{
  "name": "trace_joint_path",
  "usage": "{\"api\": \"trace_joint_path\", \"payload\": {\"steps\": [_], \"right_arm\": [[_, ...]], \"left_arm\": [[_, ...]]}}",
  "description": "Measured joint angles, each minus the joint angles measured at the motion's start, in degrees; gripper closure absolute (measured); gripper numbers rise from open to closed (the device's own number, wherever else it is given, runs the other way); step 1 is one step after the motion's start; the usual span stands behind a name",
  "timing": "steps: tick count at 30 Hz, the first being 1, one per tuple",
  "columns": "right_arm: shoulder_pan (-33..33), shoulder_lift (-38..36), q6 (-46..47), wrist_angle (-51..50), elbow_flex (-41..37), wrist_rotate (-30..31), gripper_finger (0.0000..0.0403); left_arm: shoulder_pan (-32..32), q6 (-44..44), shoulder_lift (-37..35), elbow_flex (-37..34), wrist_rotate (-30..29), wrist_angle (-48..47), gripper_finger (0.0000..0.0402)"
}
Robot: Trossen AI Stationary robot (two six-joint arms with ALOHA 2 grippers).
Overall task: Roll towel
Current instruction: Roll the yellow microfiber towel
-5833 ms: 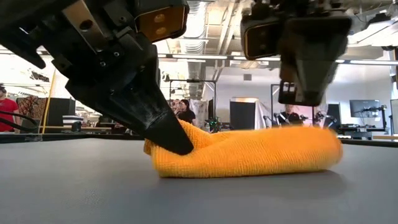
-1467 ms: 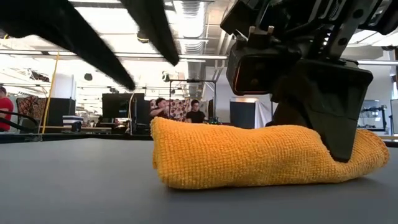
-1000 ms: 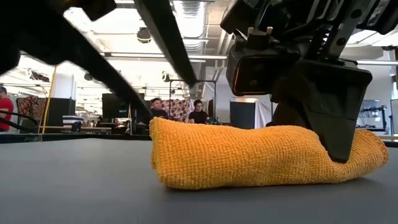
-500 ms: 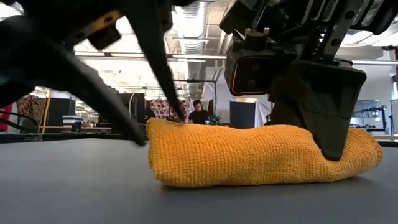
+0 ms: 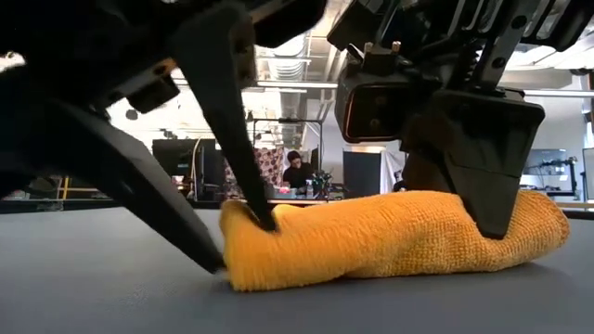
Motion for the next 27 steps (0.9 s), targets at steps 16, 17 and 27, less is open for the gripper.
{"api": "trace_joint_path", "payload": {"steps": [16, 17, 27], "right_arm": [[-0.1, 0.0, 1.8, -0.1, 0.0, 0.0, 0.0373], [-0.1, 0.0, 2.4, -0.1, 0.0, 0.0, 0.0370], [1.2, 0.0, 9.2, -0.3, 0.0, -2.9, 0.0356]], "left_arm": [[0.8, -24.3, 0.6, 0.0, 1.7, 1.1, 0.0400], [1.1, -27.2, 0.6, 0.0, 2.8, 1.3, 0.0400], [2.1, -44.5, 0.6, -2.6, 7.4, 11.3, 0.0401]]}}
